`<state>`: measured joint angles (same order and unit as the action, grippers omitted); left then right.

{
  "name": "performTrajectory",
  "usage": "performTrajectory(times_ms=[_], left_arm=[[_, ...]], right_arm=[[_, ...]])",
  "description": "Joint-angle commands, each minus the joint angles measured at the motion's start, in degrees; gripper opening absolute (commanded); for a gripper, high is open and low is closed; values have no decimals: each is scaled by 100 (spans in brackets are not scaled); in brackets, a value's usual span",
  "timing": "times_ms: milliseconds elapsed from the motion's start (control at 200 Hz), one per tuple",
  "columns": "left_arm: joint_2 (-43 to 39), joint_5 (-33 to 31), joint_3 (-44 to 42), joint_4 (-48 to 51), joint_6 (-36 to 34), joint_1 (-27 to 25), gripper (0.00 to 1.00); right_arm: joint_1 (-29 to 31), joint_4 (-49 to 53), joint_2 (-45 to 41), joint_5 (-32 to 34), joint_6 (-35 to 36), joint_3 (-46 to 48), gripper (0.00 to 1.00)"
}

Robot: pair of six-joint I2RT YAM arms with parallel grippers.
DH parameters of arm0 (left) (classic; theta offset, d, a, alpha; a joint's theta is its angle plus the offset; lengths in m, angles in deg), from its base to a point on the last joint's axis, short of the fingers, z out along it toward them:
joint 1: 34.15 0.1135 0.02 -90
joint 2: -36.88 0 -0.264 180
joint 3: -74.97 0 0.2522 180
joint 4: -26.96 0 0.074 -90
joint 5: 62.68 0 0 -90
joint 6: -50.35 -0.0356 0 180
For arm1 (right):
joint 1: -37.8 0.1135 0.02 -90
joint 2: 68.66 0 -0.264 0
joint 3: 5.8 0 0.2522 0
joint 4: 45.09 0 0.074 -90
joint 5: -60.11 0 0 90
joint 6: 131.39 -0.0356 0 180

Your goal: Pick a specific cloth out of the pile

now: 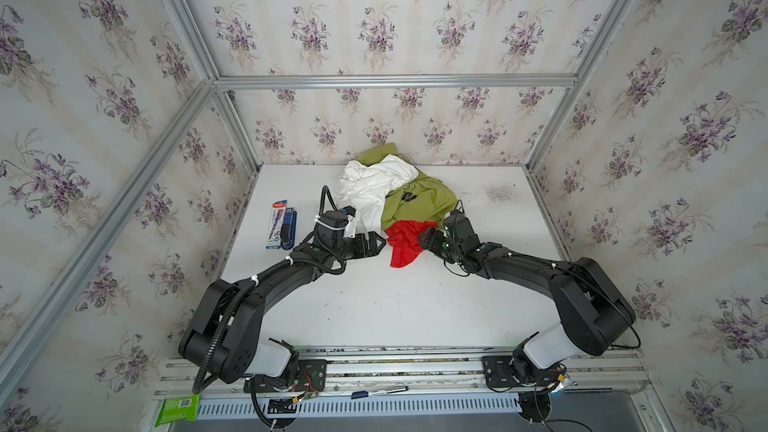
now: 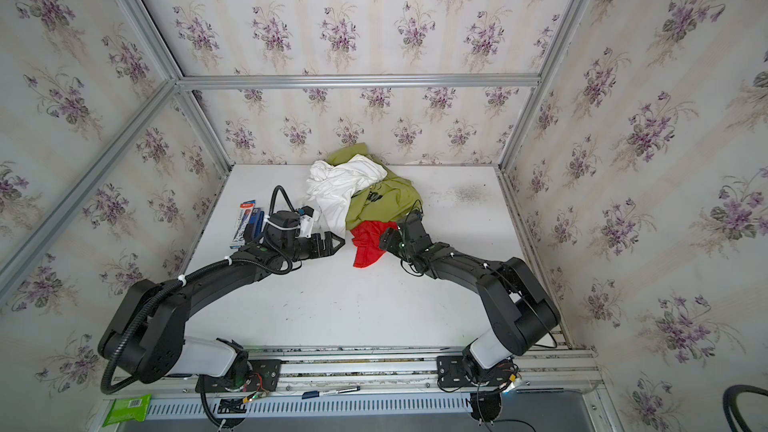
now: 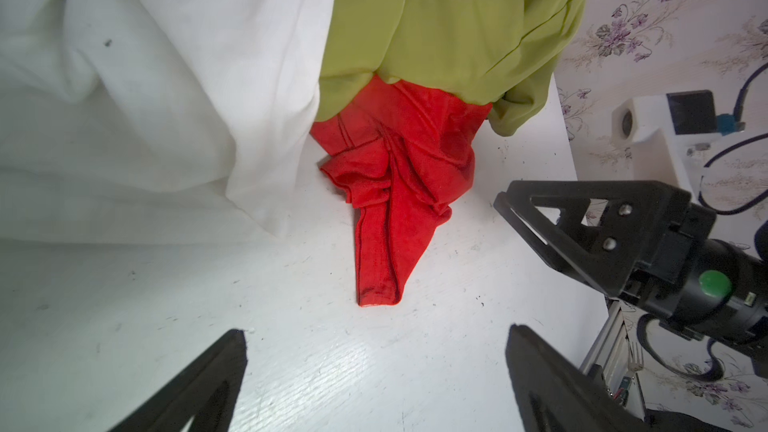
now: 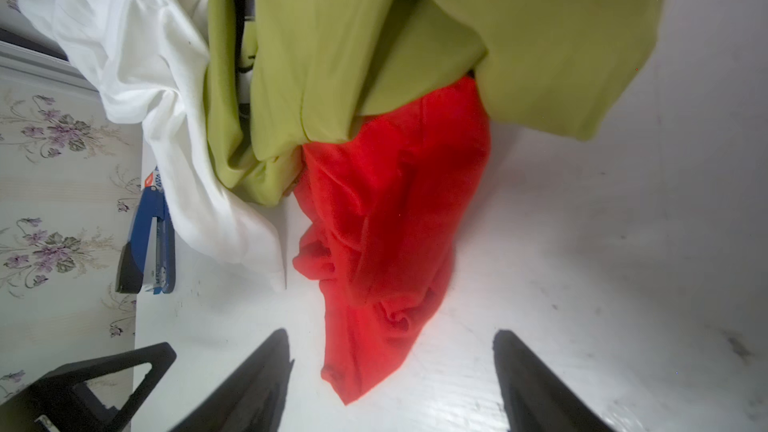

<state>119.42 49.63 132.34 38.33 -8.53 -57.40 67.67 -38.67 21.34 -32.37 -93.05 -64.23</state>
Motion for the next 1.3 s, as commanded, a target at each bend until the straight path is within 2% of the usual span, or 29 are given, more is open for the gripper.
performTrajectory(times_ms=[0, 350, 650, 1169, 1294], left_arm=[[97, 252, 76, -129, 2, -2, 100], [485, 537, 226, -136, 144, 4, 100], [544, 612, 262, -138, 185, 4, 100], [415, 483, 181, -178, 237, 4, 100], [339, 470, 202, -173, 276, 4, 100]], right_arm=[[6, -338, 230, 54, -60, -165, 78], [8, -389, 1037, -85, 48, -608, 68], [3, -366, 1226, -62, 129, -761, 58], [7, -433, 1179, -118, 279, -798, 19], [5, -446, 1052, -235, 317, -823, 13]])
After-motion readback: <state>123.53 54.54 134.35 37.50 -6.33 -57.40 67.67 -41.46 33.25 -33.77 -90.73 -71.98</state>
